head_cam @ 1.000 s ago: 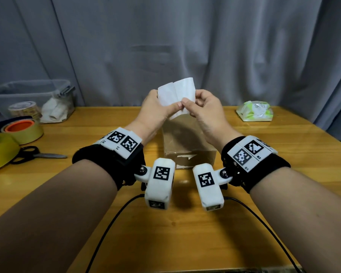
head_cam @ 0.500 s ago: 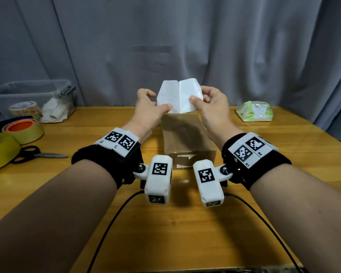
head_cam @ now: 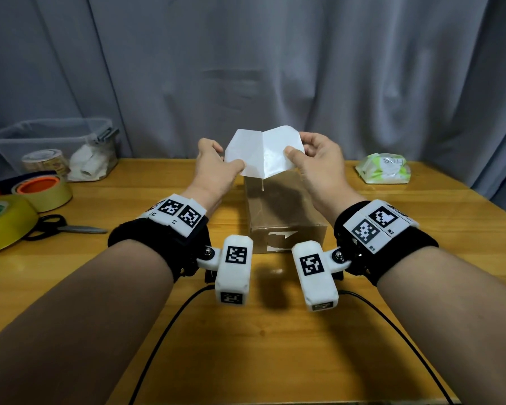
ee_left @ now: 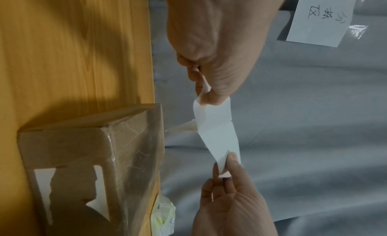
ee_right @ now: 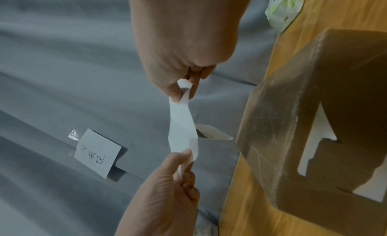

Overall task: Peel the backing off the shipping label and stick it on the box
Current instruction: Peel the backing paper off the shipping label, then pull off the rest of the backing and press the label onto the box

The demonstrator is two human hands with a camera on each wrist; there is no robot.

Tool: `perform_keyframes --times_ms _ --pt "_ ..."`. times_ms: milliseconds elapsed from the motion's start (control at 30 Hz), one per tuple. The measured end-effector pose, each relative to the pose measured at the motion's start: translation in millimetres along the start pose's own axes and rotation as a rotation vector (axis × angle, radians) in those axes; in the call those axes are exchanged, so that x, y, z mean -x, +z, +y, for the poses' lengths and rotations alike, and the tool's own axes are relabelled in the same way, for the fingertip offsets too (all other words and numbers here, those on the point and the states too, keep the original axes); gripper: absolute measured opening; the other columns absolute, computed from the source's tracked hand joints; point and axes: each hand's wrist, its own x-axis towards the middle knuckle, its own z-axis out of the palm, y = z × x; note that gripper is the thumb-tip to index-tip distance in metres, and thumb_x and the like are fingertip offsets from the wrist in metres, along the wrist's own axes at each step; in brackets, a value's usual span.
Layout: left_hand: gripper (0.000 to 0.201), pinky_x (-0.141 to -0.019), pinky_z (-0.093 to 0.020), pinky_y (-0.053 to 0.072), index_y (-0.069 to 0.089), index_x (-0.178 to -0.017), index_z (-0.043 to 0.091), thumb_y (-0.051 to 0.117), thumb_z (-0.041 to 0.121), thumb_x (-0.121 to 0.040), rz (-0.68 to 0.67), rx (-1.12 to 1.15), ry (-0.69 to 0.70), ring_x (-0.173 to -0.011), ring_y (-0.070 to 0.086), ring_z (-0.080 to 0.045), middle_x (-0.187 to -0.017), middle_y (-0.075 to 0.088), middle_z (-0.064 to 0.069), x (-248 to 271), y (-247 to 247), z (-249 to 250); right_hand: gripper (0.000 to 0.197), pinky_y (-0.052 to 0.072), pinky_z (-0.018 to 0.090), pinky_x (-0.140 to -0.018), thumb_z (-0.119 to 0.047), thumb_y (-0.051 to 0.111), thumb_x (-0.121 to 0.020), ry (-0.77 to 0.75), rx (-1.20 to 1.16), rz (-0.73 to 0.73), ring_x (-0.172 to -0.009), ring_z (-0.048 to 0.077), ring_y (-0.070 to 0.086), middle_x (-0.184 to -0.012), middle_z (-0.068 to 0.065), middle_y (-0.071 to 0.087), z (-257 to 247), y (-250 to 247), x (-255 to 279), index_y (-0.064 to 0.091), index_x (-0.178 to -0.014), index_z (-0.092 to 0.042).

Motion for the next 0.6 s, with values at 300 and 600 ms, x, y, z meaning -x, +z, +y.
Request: perform_keyframes --times_ms 300,600 --pt "0.043 -0.069 -0.024 0.037 0.033 -0.108 0.010 0.063 0.005 -0.078 -0.071 -0.293 0.106 -0.089 0.047 -0.022 -0.101 0.046 -0.005 5.7 -5.9 -0.1 0.030 0.053 0.022 -0.081 -0.001 0.054 -0.088 -0.006 0.069 -0.078 -0.096 0.010 0.063 -0.105 0.001 0.067 7.2 -2.8 0.3 0.054 -0.116 -0.013" --pt "0.087 -0.109 -0.041 0.030 0.027 -0.141 0.030 0.076 0.032 -0.069 -0.121 -0.410 0.282 -0.128 0.038 -0.025 -0.133 0.040 -0.007 10.5 -13.9 15.3 0.033 0.050 0.028 -0.084 0.010 0.047 -0.074 -0.157 0.226 -0.173 -0.095 0.019 0.060 -0.098 0.005 0.063 -2.7 3.5 -6.7 0.058 -0.096 -0.012"
